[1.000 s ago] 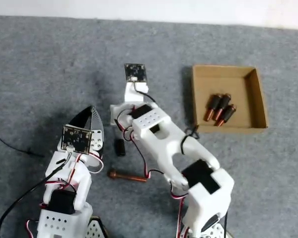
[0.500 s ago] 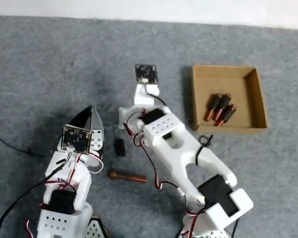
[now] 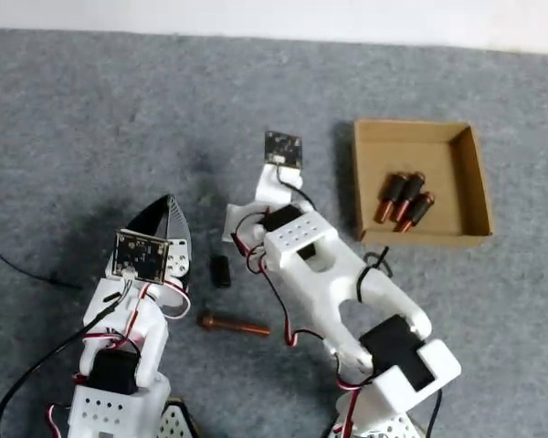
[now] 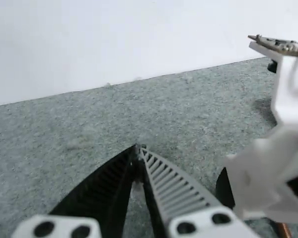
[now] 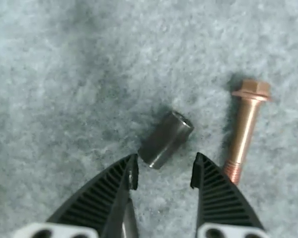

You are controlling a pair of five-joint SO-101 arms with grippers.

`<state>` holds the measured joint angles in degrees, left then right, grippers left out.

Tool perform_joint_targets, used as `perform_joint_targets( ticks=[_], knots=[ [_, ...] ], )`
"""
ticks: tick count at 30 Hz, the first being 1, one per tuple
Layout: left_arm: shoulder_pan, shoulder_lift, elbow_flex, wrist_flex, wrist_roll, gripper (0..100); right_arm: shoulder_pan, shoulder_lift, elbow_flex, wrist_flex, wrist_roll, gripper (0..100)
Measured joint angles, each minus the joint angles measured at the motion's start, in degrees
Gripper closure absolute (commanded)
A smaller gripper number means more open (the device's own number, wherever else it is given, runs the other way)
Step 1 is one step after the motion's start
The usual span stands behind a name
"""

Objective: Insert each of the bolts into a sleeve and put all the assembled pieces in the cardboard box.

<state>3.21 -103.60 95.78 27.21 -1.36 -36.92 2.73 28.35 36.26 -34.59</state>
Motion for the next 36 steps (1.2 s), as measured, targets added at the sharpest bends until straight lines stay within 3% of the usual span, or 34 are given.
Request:
perform_joint_targets(
  ticks=[11,36],
  knots=[
    [0.0,0.0,0.0,0.0,0.0,99,-0.09,10.29,-5.54,-1.58,-0.09,83.2],
    [0.0,0.0,0.0,0.0,0.0,99,5.1,11.52,-10.81,4.66,4.66,83.2]
  ],
)
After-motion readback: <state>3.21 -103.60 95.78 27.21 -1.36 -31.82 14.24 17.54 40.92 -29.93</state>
